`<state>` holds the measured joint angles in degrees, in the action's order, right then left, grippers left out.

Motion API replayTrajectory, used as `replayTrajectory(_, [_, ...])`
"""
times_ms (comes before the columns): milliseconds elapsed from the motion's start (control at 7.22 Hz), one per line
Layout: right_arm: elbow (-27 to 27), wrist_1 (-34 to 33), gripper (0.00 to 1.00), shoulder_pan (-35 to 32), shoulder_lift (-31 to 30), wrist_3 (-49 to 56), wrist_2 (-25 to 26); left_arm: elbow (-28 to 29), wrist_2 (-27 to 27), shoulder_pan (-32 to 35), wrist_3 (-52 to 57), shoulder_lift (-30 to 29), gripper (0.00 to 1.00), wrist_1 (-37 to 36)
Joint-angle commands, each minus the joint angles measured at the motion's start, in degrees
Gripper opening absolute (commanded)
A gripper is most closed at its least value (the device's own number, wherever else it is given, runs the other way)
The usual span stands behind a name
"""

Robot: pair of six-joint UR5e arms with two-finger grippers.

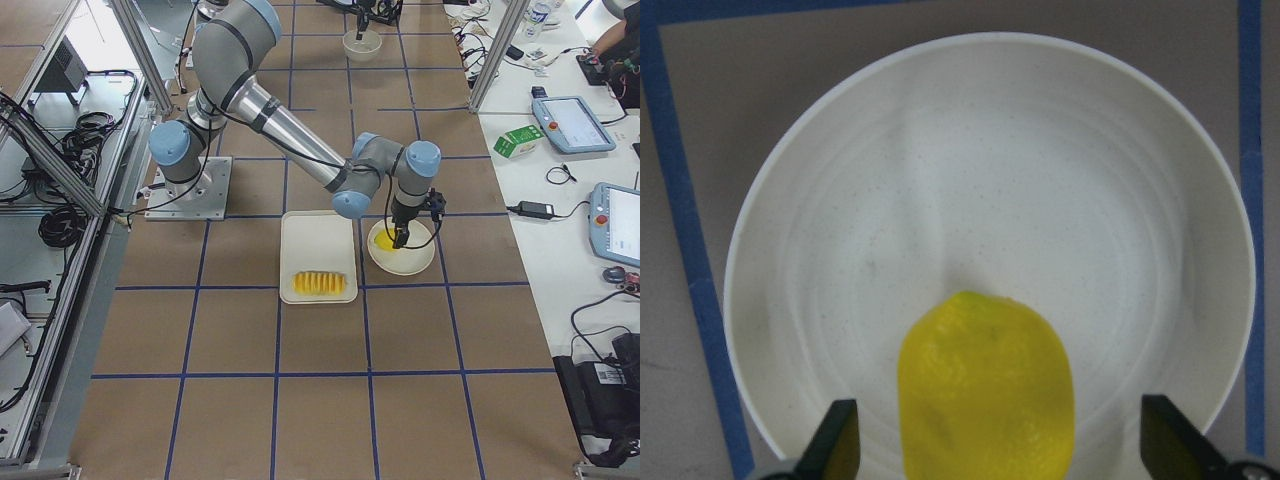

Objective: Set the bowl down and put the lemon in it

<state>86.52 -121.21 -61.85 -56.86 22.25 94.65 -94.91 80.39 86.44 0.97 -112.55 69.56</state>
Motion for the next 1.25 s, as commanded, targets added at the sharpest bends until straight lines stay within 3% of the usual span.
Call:
replayTrajectory(0, [0.1,-0.5,0.98,0.1,0.9,-0.1,-0.3,-1.6,-1.8,12.9,-14.5,-1.5,0.0,-9.5])
replayTrajectory(138, [0.3,-0.5,0.98,0.1,1.4,-0.1,-0.3,-2.8,-1.9,15.4,-19.7,-3.0,0.0,-15.0])
replayTrajectory(277, [0.1,-0.5,0.98,0.1,1.6,0.0,-0.2,-4.1,-1.6,16.7,-21.9,-3.0,0.0,-15.8])
replayTrajectory(554, [0.1,-0.4,0.23,0.1,1.6,0.2,-0.2,-5.6,-1.4,17.1,-21.2,-2.6,0.0,-16.3])
replayTrajectory(692, [0.0,0.1,0.0,0.1,1.3,0.1,0.3,-5.6,-1.2,16.9,-21.0,-2.8,0.0,-16.2])
replayTrajectory(969, [-0.3,1.1,0.0,0.1,-0.7,-0.4,0.8,-5.4,-1.1,16.3,-18.5,-3.5,0.0,-16.2])
replayTrajectory(1108, [-0.3,4.1,0.0,-0.1,-3.1,-0.6,0.6,-5.7,-1.2,16.4,-18.8,-4.2,0.08,-16.3])
